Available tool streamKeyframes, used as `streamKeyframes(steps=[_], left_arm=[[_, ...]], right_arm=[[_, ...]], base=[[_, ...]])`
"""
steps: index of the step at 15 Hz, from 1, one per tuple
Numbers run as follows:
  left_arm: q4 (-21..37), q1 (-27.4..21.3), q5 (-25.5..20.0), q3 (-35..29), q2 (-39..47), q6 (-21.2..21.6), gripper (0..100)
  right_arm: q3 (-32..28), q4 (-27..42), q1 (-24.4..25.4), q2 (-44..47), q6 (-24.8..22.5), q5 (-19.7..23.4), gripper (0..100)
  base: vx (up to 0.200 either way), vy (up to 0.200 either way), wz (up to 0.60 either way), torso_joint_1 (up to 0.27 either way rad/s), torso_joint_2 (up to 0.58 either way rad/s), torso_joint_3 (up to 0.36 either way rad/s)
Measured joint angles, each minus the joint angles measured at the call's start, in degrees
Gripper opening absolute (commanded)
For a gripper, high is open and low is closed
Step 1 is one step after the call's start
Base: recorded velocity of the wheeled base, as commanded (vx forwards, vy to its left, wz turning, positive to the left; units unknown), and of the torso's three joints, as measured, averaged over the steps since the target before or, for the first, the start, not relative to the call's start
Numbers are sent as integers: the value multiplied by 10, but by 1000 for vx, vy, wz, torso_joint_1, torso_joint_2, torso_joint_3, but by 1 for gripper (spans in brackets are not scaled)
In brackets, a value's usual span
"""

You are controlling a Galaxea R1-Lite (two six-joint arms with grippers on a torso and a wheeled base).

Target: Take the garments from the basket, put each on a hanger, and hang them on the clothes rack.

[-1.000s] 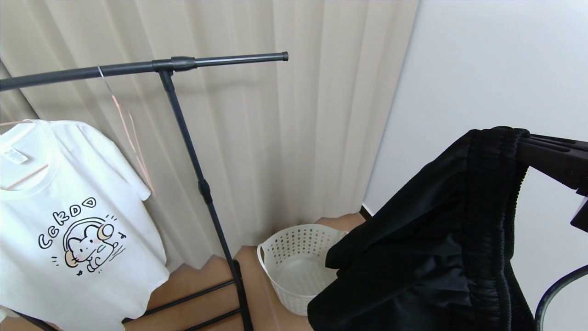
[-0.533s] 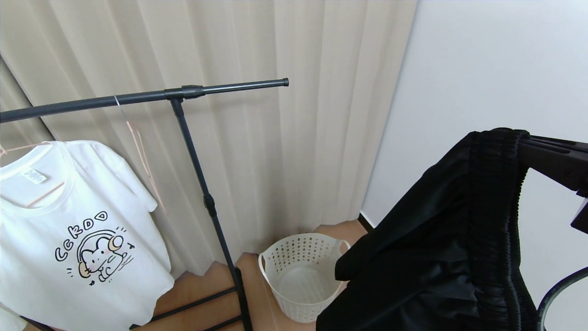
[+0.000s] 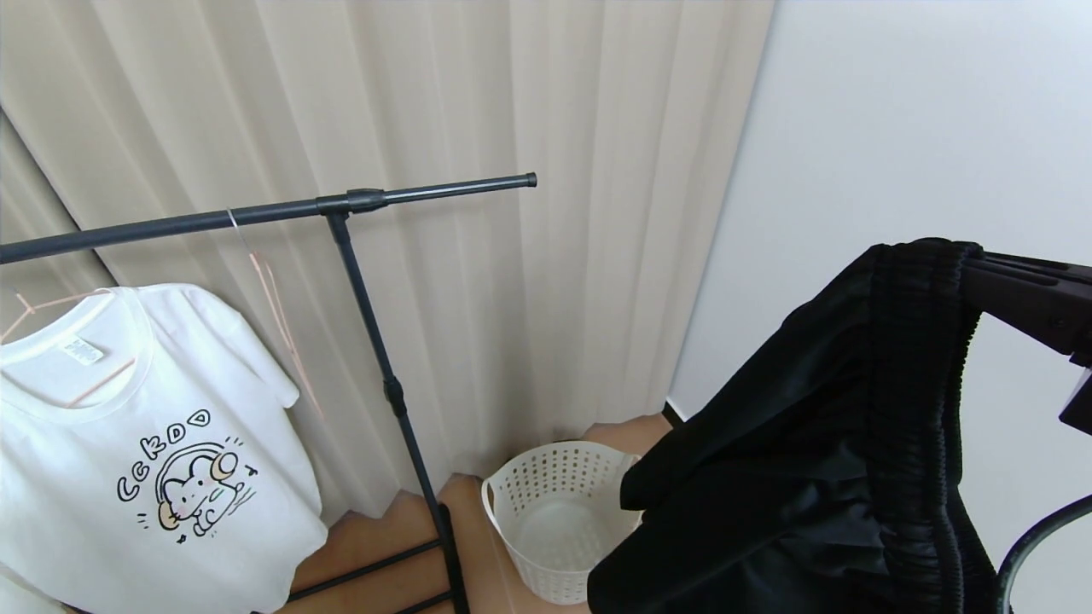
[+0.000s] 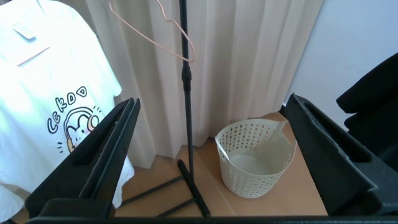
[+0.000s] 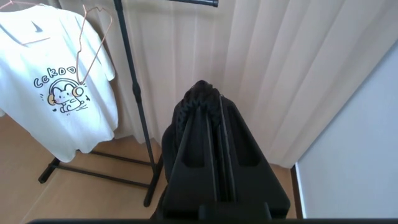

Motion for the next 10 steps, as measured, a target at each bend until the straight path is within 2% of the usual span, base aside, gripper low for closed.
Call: streamKeyframes(steps=[6,9,10], left_arm=[[0,0,2,0,0,1,100],[-1,0,2,0,0,1,100],[-1,0,2,0,0,2,100]], right_arm=[[4,0,0,0,-6,0,0],[14,-4,-2,1,-31,0,0],[18,-17,-4,2,-32,0,0]], base=[[0,0,0,153,-337,-187],[0,0,0,0,0,0],[0,0,600,12,2,2]])
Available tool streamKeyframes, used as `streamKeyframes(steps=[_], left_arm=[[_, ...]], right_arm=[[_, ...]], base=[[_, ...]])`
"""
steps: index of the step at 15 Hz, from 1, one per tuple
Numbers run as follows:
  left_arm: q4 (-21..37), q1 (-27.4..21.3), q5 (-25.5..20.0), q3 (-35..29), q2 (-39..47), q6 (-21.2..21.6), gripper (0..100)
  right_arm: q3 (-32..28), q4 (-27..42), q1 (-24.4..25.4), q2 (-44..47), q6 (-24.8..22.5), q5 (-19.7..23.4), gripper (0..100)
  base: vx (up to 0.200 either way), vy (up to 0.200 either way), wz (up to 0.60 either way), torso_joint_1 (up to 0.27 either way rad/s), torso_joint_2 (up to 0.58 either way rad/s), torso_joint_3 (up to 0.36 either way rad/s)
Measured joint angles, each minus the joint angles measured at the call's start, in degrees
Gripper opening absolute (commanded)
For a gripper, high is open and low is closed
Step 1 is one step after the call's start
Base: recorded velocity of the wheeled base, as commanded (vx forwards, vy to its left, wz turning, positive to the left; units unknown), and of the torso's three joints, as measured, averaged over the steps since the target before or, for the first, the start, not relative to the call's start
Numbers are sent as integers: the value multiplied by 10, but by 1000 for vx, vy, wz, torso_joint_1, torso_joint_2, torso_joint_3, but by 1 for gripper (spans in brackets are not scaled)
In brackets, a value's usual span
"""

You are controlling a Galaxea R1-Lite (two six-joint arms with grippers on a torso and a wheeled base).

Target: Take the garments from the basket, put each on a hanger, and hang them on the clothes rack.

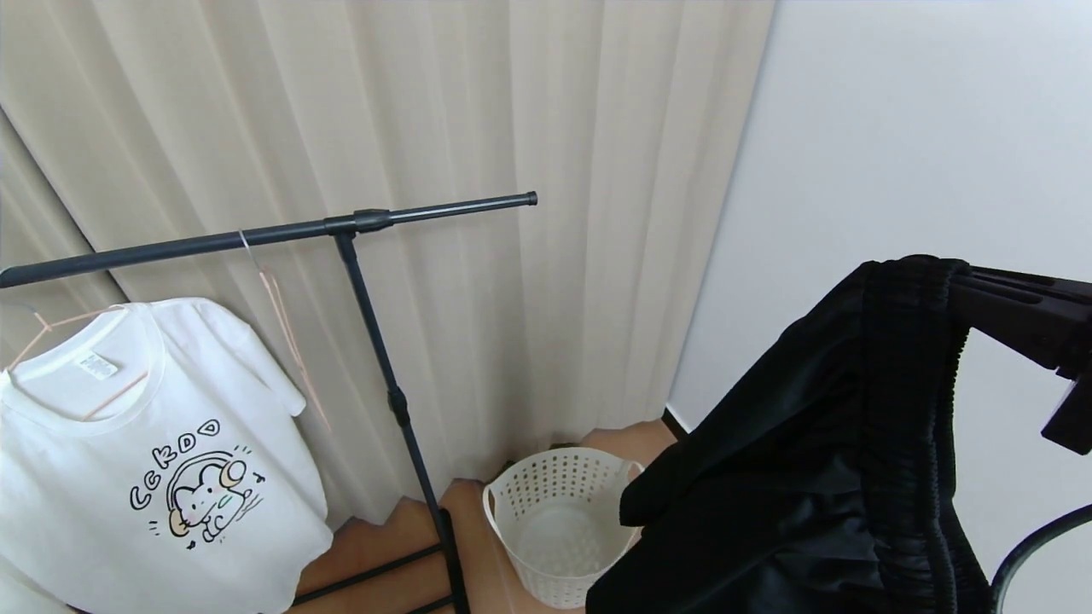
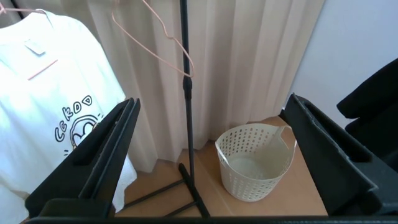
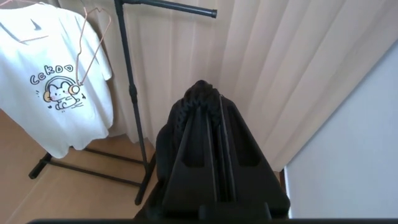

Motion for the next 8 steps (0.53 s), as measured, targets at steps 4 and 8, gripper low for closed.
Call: streamKeyframes(steps=[4,8], left_arm=[[-1,0,1,0,0,0,100],[0,0,0,0,0,0,100]], right_arm=[[14,-33,-3,2,-2,1,0],[16,-32,-3,5,-2,1,0]], base=[[0,0,600,4,1,2],[0,0,600,13,2,-2]])
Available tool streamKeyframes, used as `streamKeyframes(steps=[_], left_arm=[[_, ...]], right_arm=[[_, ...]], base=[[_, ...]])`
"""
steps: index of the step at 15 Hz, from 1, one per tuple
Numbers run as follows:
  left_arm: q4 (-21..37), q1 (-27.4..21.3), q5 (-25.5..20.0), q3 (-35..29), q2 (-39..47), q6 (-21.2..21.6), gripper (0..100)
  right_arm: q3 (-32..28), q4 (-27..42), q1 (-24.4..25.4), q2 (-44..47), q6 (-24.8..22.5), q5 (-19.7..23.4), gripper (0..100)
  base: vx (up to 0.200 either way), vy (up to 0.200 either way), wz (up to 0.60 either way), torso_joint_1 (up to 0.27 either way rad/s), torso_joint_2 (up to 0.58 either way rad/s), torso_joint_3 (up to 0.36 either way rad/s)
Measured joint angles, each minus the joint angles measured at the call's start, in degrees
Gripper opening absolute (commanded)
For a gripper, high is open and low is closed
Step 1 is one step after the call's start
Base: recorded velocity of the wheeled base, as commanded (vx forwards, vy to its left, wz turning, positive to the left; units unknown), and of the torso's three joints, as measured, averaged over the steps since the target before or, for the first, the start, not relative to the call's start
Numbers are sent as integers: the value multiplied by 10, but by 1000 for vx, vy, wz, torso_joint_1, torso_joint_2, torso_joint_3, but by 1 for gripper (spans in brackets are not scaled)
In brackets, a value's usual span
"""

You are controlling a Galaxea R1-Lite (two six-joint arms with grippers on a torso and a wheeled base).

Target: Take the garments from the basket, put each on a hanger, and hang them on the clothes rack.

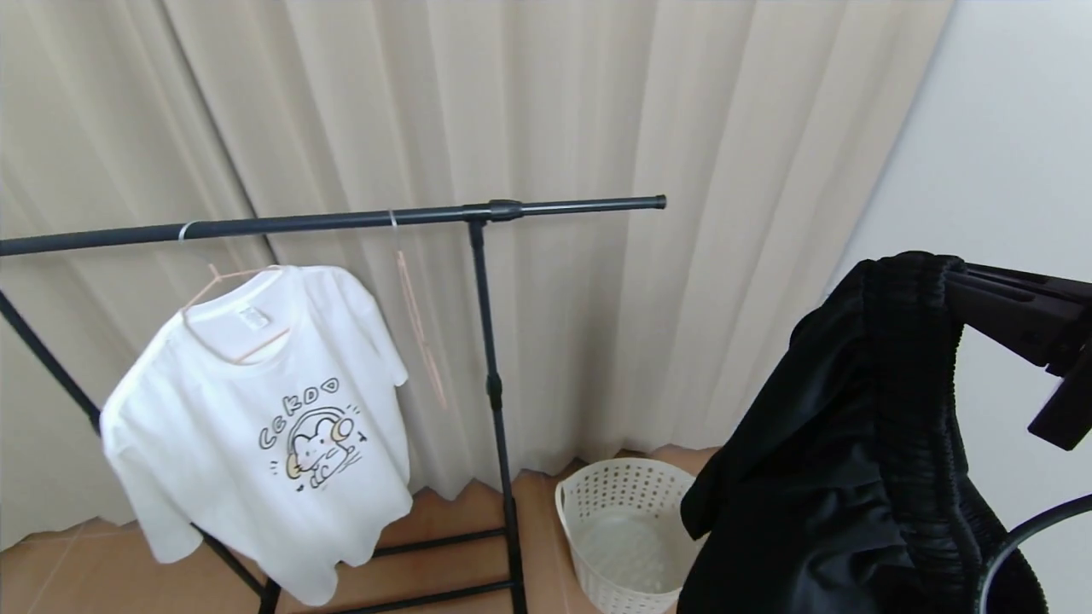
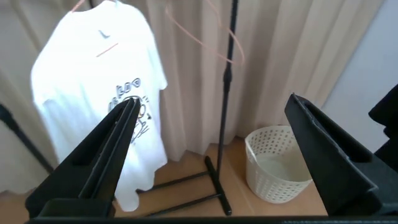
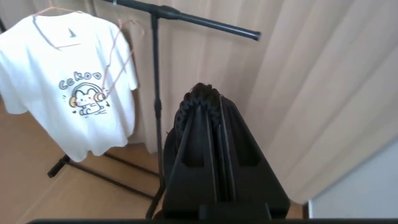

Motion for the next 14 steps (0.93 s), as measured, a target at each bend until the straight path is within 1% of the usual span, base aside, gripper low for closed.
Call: streamKeyframes(steps=[3,14], left_arm=[[0,0,0,0,0,-1,100],[1,0,0,0,0,-2,100]], right_arm=[[3,0,0,-1,0,0,0],[4,-1,0,-8,0,0,0]], base=[[-200,0,0,2,2,4],[0,200,0,0,1,1]])
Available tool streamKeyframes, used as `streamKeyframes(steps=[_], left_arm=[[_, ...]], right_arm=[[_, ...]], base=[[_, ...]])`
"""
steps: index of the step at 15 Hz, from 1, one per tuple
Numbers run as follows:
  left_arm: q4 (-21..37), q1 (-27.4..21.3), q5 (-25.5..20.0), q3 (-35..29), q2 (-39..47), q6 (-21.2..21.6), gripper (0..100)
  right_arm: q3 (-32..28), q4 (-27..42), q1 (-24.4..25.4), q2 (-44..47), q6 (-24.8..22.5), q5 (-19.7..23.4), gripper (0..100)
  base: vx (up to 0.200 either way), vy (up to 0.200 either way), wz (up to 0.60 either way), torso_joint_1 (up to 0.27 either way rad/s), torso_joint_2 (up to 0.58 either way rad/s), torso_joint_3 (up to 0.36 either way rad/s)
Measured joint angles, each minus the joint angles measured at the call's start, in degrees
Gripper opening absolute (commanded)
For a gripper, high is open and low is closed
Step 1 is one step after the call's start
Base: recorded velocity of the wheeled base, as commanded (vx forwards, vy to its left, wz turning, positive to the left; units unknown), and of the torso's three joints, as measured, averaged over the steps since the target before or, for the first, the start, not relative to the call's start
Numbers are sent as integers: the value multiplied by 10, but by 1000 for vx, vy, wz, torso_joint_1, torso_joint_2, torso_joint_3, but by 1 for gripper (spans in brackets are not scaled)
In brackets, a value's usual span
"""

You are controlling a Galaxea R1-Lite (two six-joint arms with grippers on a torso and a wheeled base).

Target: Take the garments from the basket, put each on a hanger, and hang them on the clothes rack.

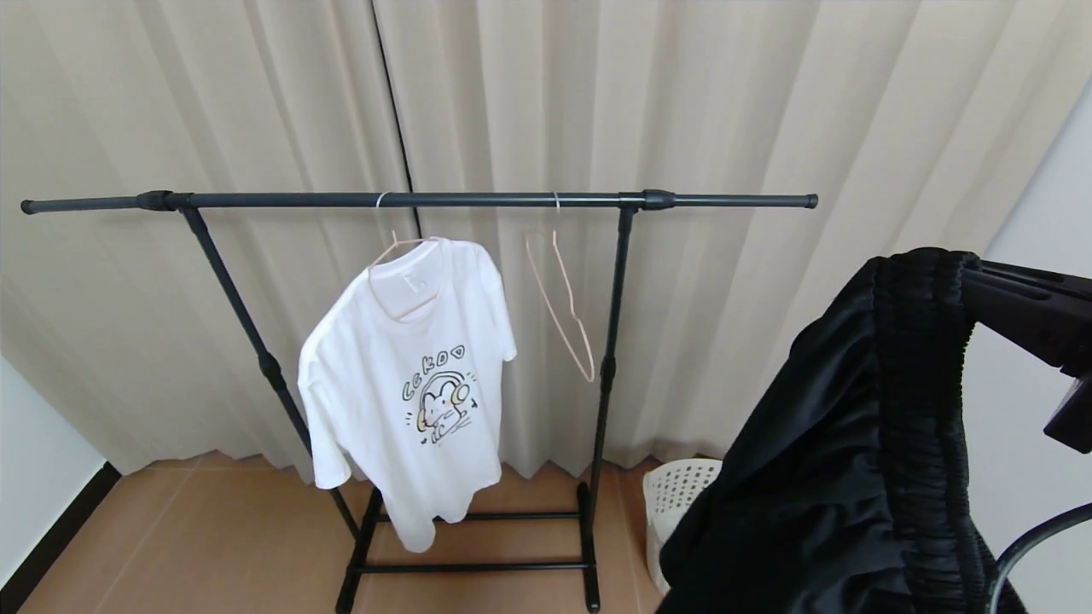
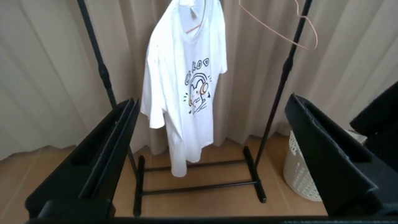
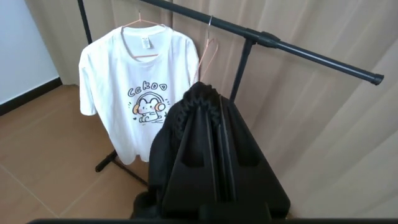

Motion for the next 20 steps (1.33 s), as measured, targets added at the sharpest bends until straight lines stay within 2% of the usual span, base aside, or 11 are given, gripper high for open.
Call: streamKeyframes(steps=[3,9,11,13,15,16,18,20], left_arm=[[0,0,0,0,0,1,100],[1,0,0,0,0,1,100],[1,0,1,0,0,0,100],[1,0,0,0,0,4,100],[13,0,0,0,0,18,100],[30,0,-1,-4,5,24,100],[55,0,-4,-36,38,17,100],[65,0,-10,-85,119,-6,100]], right_arm=[[1,0,0,0,0,0,0],[1,0,0,-1,0,0,0],[3,0,0,-3,-2,0,0],[10,4,0,-4,-29,-3,0],[10,6,1,1,-32,-10,0],[7,9,3,12,-33,-30,0],[-4,10,10,46,-31,-96,0],[-20,10,18,99,-13,-153,0]], base=[[200,200,0,4,1,2],[200,0,0,9,3,4],[0,0,0,0,0,0],[0,0,0,0,0,0],[0,0,0,0,0,0],[0,0,0,0,0,0],[0,0,0,0,0,0],[0,0,0,0,0,0]])
